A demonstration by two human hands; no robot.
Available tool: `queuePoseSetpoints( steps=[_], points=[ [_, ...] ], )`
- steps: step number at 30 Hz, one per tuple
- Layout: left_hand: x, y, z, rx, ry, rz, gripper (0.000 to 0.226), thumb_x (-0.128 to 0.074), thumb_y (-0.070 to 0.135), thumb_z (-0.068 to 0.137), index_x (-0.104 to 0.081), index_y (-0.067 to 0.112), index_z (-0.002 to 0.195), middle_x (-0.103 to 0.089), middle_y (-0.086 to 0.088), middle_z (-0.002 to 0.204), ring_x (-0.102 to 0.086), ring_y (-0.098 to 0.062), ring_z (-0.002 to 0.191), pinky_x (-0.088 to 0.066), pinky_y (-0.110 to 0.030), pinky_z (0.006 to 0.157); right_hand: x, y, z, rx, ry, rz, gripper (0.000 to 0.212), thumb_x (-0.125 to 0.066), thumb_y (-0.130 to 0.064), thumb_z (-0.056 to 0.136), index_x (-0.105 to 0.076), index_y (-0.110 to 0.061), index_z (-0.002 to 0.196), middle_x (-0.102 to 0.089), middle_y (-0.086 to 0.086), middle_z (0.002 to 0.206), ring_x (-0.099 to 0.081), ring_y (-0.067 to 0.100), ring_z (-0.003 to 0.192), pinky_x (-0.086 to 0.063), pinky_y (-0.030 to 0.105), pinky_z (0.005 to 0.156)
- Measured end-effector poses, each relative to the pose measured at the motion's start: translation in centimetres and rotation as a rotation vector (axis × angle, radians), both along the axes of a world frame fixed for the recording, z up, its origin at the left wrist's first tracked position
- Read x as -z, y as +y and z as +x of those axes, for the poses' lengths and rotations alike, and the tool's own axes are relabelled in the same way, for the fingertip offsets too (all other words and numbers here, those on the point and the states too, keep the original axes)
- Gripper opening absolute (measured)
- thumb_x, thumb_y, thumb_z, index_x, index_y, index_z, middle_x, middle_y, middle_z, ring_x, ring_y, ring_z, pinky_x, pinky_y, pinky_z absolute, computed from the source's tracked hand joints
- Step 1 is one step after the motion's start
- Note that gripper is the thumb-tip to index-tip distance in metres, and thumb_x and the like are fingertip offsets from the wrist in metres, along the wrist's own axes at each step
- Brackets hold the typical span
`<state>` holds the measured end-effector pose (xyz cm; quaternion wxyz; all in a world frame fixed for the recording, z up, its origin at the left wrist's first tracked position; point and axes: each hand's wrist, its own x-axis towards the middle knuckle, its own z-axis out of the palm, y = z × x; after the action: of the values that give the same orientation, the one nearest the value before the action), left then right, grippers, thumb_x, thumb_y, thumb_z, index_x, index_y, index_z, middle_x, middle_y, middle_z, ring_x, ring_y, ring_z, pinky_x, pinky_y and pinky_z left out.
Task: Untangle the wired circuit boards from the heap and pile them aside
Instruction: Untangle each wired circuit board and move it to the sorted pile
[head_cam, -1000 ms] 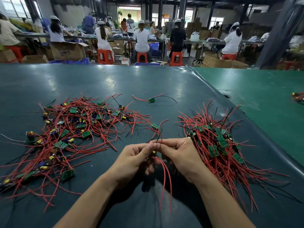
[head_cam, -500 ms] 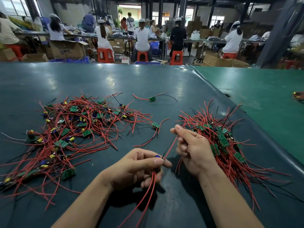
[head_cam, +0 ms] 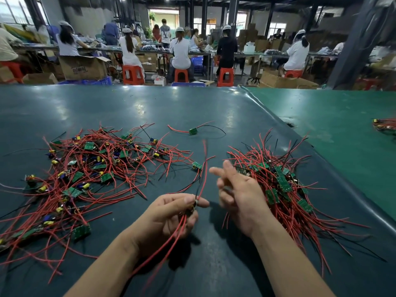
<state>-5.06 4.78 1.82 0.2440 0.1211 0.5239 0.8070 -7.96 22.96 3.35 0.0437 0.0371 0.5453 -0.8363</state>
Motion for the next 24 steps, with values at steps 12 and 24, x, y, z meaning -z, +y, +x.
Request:
queuePoseSetpoints(
  steps=[12, 24],
  points=[
    [-0.7, 0.0, 0.3, 0.163, 0.049, -0.129, 0.025, -0.071, 0.030, 0.075, -0.075, 0.008, 0.087, -0.055, -0.008, 0.052, -0.048, -0.012, 0.037, -0.037, -0.016, 0.039, 0.1, 0.1, -0.3, 0.093, 0.007, -0.009, 0.025, -0.060, -0.014, 0.094, -0.067, 0.002, 0.077, -0.044, -0.006, 0.044, -0.022, 0.004, 0.031, -0.015, 0.013, 0.033],
    [0.3, -0.3, -0.7, -0.141, -0.069, 0.313, 0.054, -0.093, 0.041, 0.055, -0.076, 0.017, 0.101, -0.065, 0.000, 0.084, -0.059, -0.013, 0.068, -0.048, -0.025, 0.057, 1.3, -1.4, 0.4, 0.150, 0.187, 0.365, 0.016, -0.062, -0.011, 0.095, -0.067, -0.015, 0.110, -0.057, -0.001, 0.061, -0.044, 0.008, 0.043, -0.037, 0.020, 0.041]
  ],
)
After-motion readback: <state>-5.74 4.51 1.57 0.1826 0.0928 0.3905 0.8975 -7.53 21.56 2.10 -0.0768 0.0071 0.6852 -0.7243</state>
